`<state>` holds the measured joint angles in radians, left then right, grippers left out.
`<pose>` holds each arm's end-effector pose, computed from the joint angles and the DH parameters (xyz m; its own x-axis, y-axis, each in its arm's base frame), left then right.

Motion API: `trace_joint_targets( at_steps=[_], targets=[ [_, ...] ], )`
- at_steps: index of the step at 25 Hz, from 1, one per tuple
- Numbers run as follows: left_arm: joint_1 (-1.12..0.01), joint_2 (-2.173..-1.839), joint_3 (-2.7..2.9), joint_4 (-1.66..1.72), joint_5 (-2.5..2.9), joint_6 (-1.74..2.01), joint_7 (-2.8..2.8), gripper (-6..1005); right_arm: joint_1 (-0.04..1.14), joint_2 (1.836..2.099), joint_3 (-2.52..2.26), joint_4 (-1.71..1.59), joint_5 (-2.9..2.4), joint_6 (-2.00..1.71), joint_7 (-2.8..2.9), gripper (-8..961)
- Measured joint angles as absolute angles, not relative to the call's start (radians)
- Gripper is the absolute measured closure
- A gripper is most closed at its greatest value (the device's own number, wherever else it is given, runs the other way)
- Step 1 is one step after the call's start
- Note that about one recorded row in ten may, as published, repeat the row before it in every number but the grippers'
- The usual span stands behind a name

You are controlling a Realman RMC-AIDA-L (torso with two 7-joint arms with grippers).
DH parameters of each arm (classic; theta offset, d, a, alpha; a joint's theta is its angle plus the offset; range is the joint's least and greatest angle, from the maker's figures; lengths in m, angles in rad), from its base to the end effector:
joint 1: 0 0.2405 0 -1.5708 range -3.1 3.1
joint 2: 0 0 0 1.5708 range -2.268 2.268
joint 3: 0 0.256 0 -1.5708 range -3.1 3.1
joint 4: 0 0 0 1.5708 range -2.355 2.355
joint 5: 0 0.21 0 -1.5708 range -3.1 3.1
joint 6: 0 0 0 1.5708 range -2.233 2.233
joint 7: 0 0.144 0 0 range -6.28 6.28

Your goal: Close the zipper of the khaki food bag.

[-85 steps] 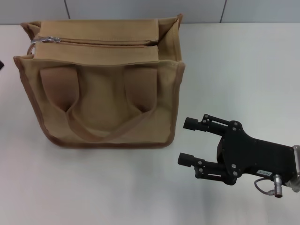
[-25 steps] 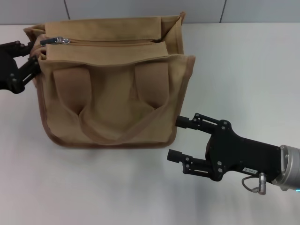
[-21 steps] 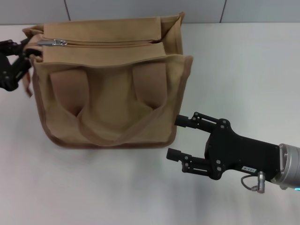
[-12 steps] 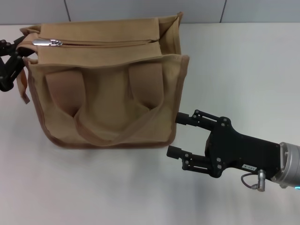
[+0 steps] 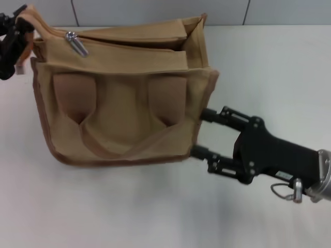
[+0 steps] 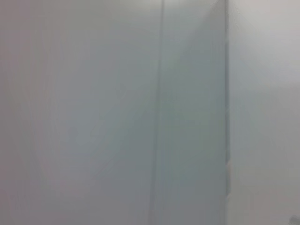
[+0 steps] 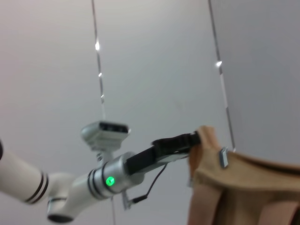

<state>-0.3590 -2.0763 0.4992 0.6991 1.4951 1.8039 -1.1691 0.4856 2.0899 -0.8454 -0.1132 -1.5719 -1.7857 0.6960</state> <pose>-0.2695 0.2944 0.0894 0.5308 -0.1176 0.8393 0.4555 -0.7955 -0.3995 0.2425 0.2505 -0.0547 0.5559 -0.0519 -0.8297 -0.2752 -0.9533 -0.1247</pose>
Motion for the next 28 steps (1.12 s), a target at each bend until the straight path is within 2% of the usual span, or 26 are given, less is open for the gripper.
trace_joint_targets(
  at_steps=[7, 19, 28],
  targets=[
    [-0.384, -2.076, 0.547, 0.631, 1.47, 1.781, -1.156, 937, 0.506, 2.09, -0.843, -0.11, -1.473, -1.852, 0.832, 206],
    [-0.409, -2.079, 0.566, 0.593, 1.461, 1.799, -1.126, 949, 0.725, 2.091, -0.834, -0.118, -1.448, -1.788, 1.203, 206],
    [-0.44, -2.08, 0.609, 0.573, 1.398, 1.815, -1.128, 954, 0.819, 2.092, -0.841, -0.114, -1.431, -1.713, 1.331, 206]
  ],
)
